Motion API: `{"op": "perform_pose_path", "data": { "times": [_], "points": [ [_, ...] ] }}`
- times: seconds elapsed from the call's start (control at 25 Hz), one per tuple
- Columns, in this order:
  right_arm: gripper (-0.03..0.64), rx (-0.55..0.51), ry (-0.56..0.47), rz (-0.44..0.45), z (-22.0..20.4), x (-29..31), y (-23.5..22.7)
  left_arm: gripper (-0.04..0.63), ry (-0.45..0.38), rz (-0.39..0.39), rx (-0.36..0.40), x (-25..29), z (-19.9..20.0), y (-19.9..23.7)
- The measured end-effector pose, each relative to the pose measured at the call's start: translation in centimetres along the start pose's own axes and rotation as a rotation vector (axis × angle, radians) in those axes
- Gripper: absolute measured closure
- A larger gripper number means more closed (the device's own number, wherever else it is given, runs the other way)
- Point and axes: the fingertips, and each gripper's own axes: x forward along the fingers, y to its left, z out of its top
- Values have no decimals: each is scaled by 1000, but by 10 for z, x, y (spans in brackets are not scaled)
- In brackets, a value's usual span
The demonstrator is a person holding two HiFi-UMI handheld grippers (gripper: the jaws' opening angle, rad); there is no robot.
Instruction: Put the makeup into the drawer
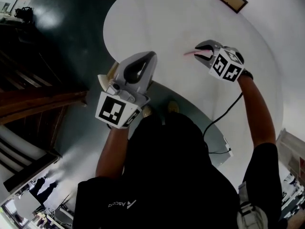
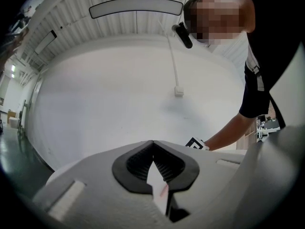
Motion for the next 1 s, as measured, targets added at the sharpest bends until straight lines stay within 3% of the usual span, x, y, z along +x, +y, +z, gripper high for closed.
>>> {"op": "perform_pose_path", "data": {
  "times": [0.24,0.6,0.8,1.0],
  "points": [
    [512,-22,86,136,-19,25,-2,584,26,43,-10,-4,-10,13],
    [538,53,76,265,-19,29,4,584,36,75,-18,-10,-14,26],
    [565,99,49,253,-19,27,6,584,43,77,-17,-11,-16,25],
    [566,102,30,157,-18,23,5,584,44,82,-10,-15,-15,21]
  ]
}}
